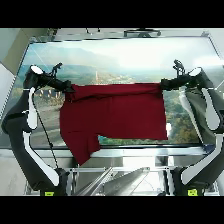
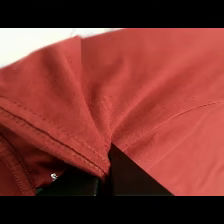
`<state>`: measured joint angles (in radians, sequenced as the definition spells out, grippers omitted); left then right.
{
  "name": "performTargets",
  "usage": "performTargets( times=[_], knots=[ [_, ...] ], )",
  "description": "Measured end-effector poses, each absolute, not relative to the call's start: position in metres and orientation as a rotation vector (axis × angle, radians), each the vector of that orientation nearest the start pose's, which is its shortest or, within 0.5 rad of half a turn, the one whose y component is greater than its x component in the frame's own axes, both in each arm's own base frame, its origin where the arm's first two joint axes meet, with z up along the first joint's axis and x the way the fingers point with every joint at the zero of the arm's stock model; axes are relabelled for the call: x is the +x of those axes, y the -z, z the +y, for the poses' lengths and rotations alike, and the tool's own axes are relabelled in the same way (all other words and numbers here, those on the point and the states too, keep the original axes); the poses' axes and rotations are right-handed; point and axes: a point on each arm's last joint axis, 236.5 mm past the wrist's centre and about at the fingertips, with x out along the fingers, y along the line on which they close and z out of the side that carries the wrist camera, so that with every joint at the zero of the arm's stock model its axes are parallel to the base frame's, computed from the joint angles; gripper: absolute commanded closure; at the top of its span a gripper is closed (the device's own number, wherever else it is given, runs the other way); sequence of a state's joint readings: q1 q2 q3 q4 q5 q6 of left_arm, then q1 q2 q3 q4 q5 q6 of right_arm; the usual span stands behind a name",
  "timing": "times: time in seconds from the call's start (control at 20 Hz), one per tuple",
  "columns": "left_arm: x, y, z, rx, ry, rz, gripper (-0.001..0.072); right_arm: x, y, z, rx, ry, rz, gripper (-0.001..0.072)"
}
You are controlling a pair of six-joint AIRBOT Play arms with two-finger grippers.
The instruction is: Fold the shirts.
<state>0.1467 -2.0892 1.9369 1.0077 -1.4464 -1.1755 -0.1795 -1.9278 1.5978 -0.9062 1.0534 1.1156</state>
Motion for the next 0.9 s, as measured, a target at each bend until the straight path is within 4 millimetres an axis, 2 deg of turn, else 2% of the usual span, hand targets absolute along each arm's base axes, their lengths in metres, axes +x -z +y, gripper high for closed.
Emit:
performTargets(
  times=[0.1,0.15,0.2,0.25,0.4,0.55,0.7,0.9],
  knots=[
    [0.512,0.077,-0.053,-0.259,0.535,1.409,0.0696,0.529,0.087,0.033,0.382,-0.380,1.181,0.0694],
    [0.513,0.076,-0.054,-0.245,0.531,1.406,0.0694,0.529,0.088,0.034,0.381,-0.378,1.183,0.0655],
    [0.515,0.073,-0.054,-0.232,0.530,1.403,0.0533,0.529,0.087,0.033,0.380,-0.377,1.185,0.0489],
    [0.516,0.069,-0.055,-0.224,0.529,1.403,0.0413,0.527,0.086,0.034,0.376,-0.380,1.189,0.0407],
    [0.512,0.054,-0.051,-0.244,0.508,1.429,0.0416,0.520,0.071,0.028,0.353,-0.364,1.203,0.0408],
    [0.499,0.034,-0.040,-0.295,0.462,1.462,0.0419,0.504,0.044,0.006,0.295,-0.281,1.238,0.0408],
    [0.470,0.016,-0.034,-0.338,0.432,1.504,0.0419,0.466,0.027,-0.013,0.274,-0.212,1.337,0.0421],
    [0.404,-0.002,-0.031,-0.390,0.405,1.556,0.0418,0.381,0.034,-0.029,0.351,-0.131,1.522,0.0418]
  ],
)
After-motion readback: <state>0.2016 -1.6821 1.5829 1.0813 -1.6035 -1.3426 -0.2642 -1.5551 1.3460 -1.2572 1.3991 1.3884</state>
